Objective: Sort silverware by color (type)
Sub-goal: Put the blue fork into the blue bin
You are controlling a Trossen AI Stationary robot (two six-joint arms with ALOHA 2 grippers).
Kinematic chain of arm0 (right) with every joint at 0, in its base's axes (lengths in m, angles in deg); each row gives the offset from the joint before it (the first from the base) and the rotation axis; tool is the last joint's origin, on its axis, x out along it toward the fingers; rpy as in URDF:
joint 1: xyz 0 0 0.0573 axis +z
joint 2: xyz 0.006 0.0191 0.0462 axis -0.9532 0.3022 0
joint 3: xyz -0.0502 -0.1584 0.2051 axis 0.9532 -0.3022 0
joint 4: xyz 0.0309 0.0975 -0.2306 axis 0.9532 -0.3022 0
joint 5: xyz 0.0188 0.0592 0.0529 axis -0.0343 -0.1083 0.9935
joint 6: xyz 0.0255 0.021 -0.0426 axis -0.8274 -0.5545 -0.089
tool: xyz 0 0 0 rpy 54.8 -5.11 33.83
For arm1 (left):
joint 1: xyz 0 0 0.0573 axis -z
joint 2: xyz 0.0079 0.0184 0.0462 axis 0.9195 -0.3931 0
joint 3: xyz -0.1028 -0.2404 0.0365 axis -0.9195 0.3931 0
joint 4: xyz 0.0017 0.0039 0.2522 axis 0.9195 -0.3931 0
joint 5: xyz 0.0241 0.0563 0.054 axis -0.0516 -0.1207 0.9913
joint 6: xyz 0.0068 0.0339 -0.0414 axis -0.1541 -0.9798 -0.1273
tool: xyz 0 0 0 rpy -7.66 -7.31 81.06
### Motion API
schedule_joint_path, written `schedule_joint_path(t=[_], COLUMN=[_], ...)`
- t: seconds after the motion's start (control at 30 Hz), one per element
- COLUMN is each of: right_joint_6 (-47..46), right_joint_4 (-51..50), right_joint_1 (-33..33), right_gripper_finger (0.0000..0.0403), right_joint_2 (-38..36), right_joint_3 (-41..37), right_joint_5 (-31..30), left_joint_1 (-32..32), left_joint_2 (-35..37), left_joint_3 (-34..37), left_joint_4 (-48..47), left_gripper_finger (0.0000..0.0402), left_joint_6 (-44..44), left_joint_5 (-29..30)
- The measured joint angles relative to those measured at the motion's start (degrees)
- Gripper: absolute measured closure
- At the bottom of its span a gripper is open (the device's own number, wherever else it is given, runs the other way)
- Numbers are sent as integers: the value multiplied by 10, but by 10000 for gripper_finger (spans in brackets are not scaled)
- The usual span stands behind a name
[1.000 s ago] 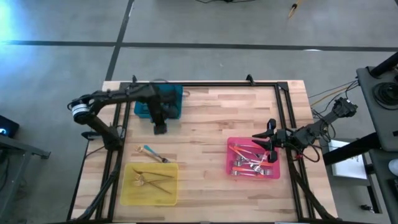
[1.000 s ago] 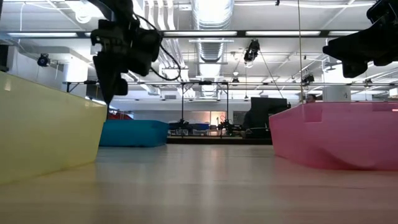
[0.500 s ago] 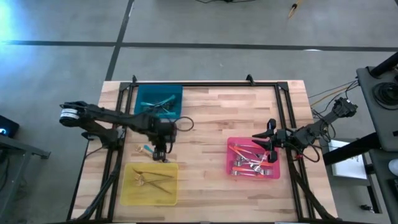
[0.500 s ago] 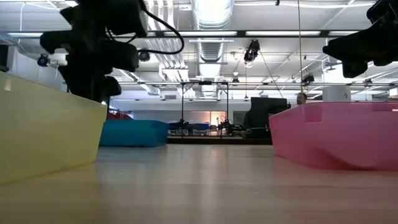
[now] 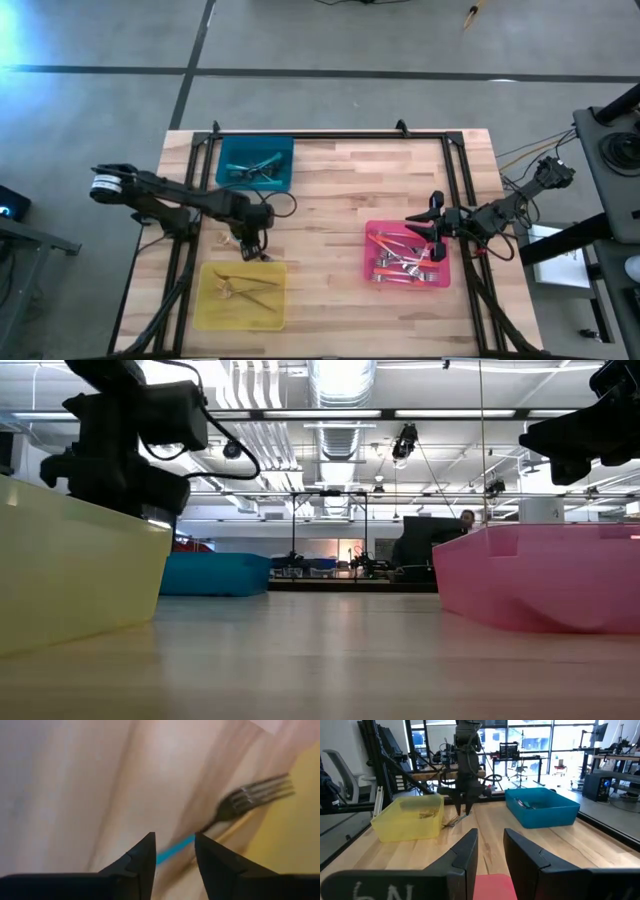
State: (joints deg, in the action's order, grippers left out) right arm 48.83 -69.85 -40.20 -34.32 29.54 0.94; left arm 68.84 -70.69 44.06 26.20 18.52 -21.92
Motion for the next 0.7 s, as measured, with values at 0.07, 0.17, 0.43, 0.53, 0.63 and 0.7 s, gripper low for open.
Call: schedule_joint_path(t=[0.07,0.17,0.43,0.53,0.63,0.7], right_joint_6=[0,0,0,0,0,0], right_joint_4=[0,0,0,0,0,0], right_joint_1=[0,0,0,0,0,0], right_gripper_finger=[316,316,316,316,316,316], right_joint_2=[0,0,0,0,0,0], right_joint_3=[0,0,0,0,0,0], right_joint_5=[0,0,0,0,0,0], left_joint_1=[5,15,29,29,28,29], left_joint_2=[1,4,1,-7,-19,-30], left_joint_3=[2,4,36,35,36,35], left_joint_4=[-3,-12,-3,2,6,8], left_gripper_finger=[272,256,249,249,249,249], left_joint_6=[-1,-36,-108,-102,-98,-98], left_joint_5=[-7,-2,8,33,50,56])
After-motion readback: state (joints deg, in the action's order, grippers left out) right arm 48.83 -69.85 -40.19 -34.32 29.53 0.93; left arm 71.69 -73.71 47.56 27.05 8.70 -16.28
